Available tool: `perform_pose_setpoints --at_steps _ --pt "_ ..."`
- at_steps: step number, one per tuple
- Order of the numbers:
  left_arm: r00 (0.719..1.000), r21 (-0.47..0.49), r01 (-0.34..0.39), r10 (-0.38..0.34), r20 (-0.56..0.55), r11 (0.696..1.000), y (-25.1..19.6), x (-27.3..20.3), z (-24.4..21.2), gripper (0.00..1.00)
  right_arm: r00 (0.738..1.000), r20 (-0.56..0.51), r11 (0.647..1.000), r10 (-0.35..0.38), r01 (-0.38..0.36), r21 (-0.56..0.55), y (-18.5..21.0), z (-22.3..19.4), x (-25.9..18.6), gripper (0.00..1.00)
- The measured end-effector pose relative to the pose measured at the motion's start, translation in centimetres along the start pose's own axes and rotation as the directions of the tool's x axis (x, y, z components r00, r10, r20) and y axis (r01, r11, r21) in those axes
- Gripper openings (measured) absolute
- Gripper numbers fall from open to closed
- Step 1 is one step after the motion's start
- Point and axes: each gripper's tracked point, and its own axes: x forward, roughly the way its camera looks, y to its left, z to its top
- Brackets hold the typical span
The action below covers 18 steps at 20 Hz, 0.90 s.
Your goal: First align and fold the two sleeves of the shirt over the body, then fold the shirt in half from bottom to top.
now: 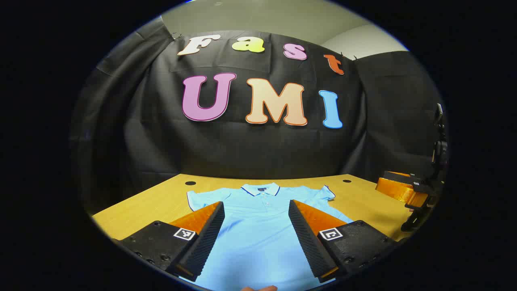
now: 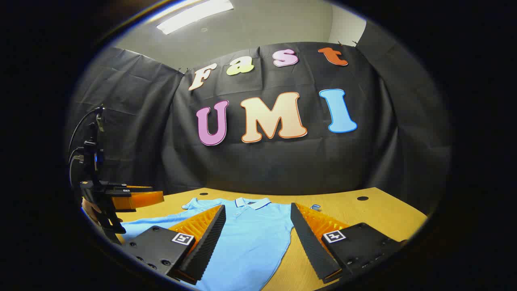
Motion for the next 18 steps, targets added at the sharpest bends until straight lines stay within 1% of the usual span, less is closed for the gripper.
perform_pose_setpoints --at_steps 7,18 --pt "1.000 -0.018 -0.004 0.004 -0.004 1.000 0.3 -0.1 0.0 0.95 1.000 -0.011 1.000 0.006 -0.006 0.004 0.2 -0.4 0.3 1.00" --pt "1.000 -0.017 -0.002 0.001 -0.013 1.000 0.3 -0.1 -0.2 0.95 0.999 -0.034 1.000 0.005 -0.005 -0.002 0.3 -1.6 0.6 0.99"
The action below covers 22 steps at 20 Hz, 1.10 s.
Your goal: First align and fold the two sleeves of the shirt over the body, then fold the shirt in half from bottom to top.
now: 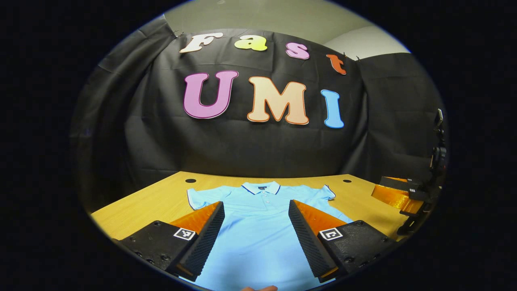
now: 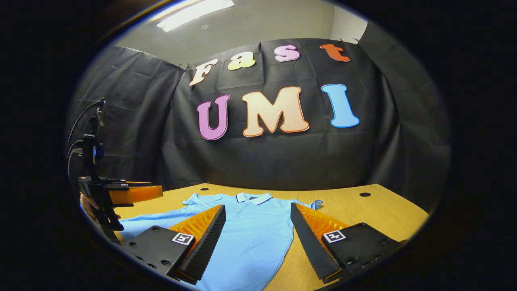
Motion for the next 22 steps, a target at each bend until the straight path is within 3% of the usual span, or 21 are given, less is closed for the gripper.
perform_pose_setpoints --at_steps 14,18,22 --pt "1.000 0.008 -0.009 0.010 -0.024 1.000 0.4 0.3 -0.6 0.95 0.995 -0.094 1.000 -0.028 0.029 0.009 -1.1 -3.0 1.2 1.00" --pt "0.999 -0.001 -0.004 0.004 -0.044 1.000 0.3 0.5 -1.3 0.95 0.987 -0.158 0.998 -0.042 0.047 0.029 -2.5 -3.9 3.7 0.99" --pt "0.998 -0.015 0.006 -0.007 -0.066 1.000 0.3 0.6 -1.7 0.95 0.971 -0.230 0.989 -0.061 0.090 0.121 -5.6 -3.4 8.5 0.99"
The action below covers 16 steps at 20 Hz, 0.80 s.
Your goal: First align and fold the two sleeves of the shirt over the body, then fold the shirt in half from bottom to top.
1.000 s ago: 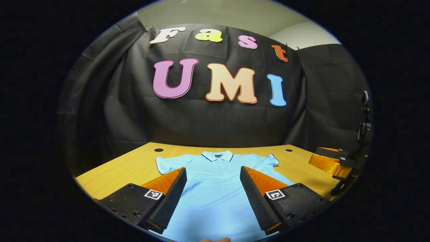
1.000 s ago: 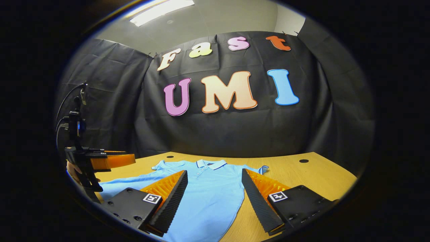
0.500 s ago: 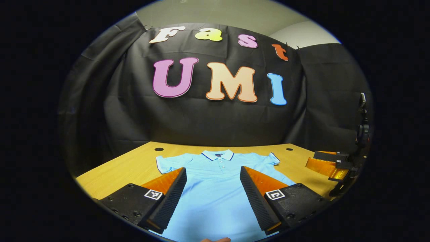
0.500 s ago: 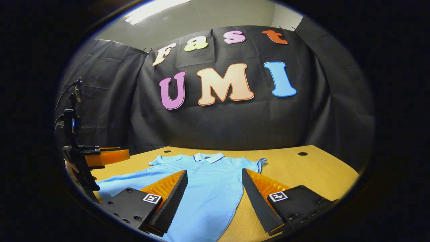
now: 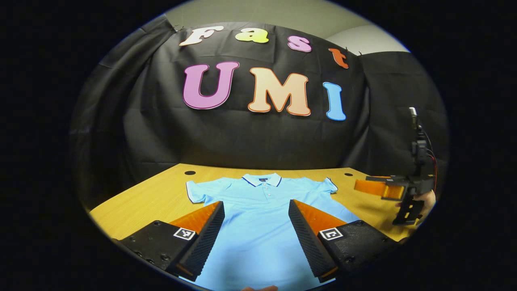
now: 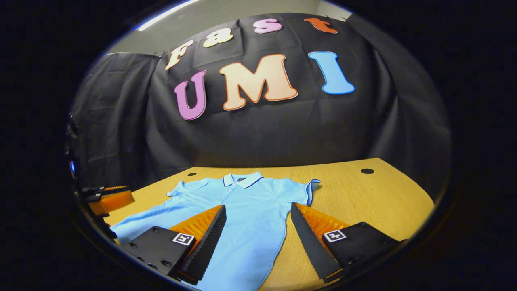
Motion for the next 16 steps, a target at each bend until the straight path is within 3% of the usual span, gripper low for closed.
perform_pose_setpoints --at_steps 4,7,11,16 --pt "1.000 -0.006 -0.007 0.007 0.002 1.000 0.6 0.0 0.2 0.95 0.995 -0.039 0.996 -0.088 0.088 -0.001 -3.7 1.7 5.6 0.98" --pt "1.000 -0.021 -0.014 0.014 0.000 1.000 1.1 0.1 0.1 0.95 0.991 -0.081 0.994 -0.106 0.105 -0.017 -4.8 1.8 9.5 0.98" --pt "1.000 -0.039 -0.028 0.028 -0.011 0.999 1.9 0.4 0.0 0.95 0.980 -0.163 0.992 -0.113 0.120 0.034 -6.0 0.2 14.1 0.95" --pt "0.999 -0.040 -0.052 0.051 -0.014 0.998 2.8 0.6 -0.1 0.95 0.957 -0.210 0.978 -0.200 0.209 0.022 -9.7 -1.8 17.5 0.98"
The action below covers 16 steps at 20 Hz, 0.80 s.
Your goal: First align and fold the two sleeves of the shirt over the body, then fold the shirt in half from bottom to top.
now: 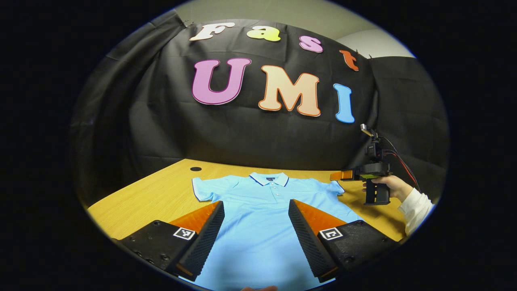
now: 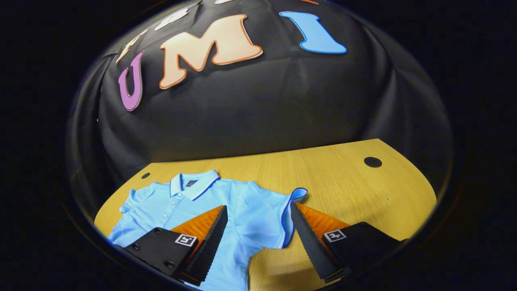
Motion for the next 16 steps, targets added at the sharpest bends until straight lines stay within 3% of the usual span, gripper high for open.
perform_pose_setpoints --at_steps 5,6,10,11,14,16 --pt "1.000 0.001 0.015 -0.015 -0.002 1.000 -0.5 0.1 -0.2 0.95 0.999 -0.022 0.998 -0.048 0.049 0.028 -2.2 -0.8 2.6 0.94" --pt "1.000 -0.001 0.015 -0.015 -0.001 1.000 -0.4 0.2 -0.2 0.95 0.998 -0.033 0.998 -0.045 0.046 0.043 -2.3 -1.0 3.0 0.98" --pt "1.000 -0.007 0.018 -0.018 -0.005 1.000 -0.4 0.1 -0.3 0.95 0.997 -0.066 0.995 -0.035 0.041 0.094 -2.4 -2.0 3.9 0.93" --pt "1.000 -0.007 0.020 -0.020 -0.005 1.000 -0.4 0.2 -0.3 0.95 0.998 -0.066 0.994 -0.026 0.033 0.109 -2.2 -1.8 4.2 0.85" --pt "1.000 -0.006 0.024 -0.024 -0.010 1.000 -0.5 0.2 -0.4 0.95 0.996 -0.080 0.995 -0.033 0.040 0.095 -2.5 -2.2 4.2 0.39" --pt "1.000 -0.008 0.029 -0.029 -0.012 1.000 -0.7 0.1 -0.5 0.95 0.996 -0.085 0.995 -0.032 0.040 0.091 -2.6 -2.1 4.1 0.25"
